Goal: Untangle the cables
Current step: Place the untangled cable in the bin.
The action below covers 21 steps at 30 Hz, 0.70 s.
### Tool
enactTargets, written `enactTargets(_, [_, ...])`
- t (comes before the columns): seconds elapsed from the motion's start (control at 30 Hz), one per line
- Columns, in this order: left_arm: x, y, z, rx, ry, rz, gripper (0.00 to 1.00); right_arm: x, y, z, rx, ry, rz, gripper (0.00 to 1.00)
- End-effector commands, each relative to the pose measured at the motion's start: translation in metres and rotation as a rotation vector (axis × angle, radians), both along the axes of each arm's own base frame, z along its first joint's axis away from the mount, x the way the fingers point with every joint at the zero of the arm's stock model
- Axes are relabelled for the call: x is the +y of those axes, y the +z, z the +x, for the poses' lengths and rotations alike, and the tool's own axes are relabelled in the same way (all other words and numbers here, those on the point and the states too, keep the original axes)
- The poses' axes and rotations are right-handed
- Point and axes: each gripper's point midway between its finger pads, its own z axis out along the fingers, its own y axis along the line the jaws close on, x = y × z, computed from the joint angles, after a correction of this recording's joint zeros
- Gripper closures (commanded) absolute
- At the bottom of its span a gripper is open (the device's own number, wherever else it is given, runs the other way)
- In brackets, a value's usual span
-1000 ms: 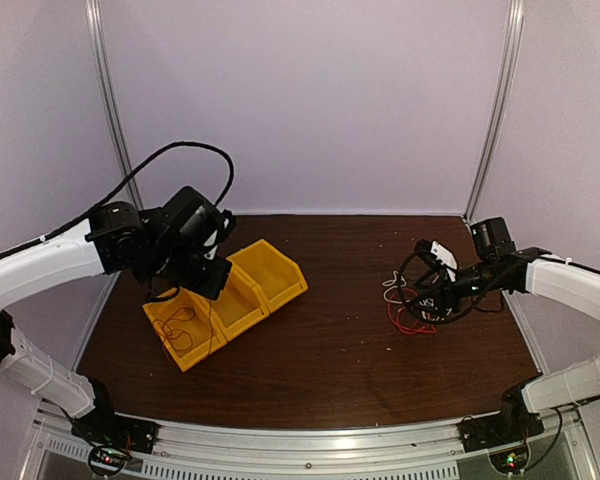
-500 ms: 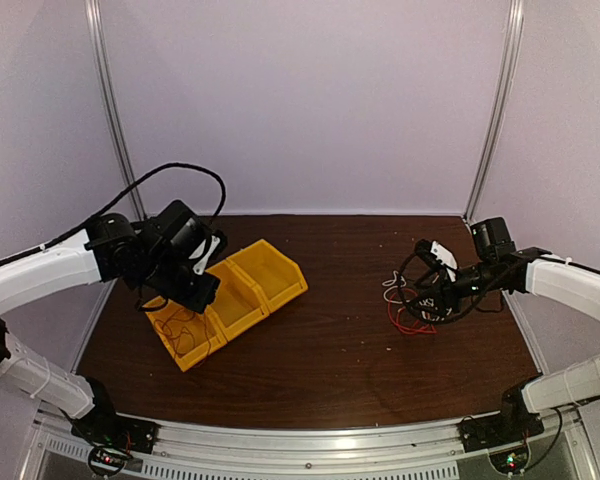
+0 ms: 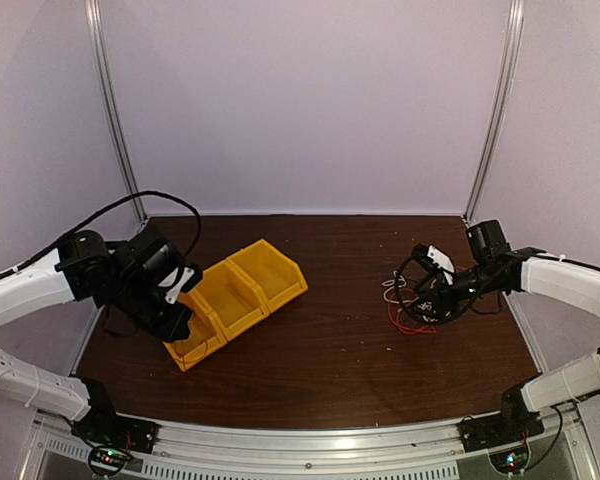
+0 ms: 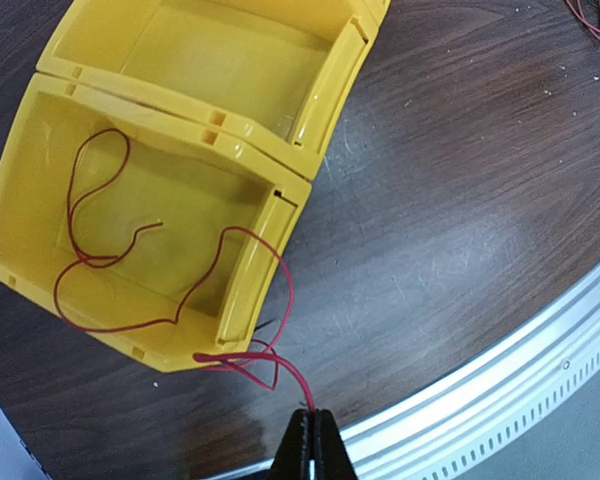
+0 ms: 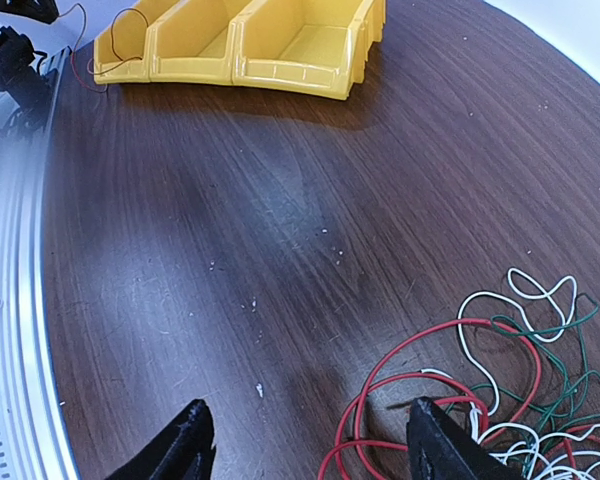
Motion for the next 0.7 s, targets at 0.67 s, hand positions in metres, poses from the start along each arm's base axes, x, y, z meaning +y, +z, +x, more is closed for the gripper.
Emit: enactTargets(0.67, [0.02, 0.098, 0.093, -0.447, 0.173, 0.171, 1.0, 0.0, 0.01, -0.002, -0.022, 0.006, 0.01, 0.33])
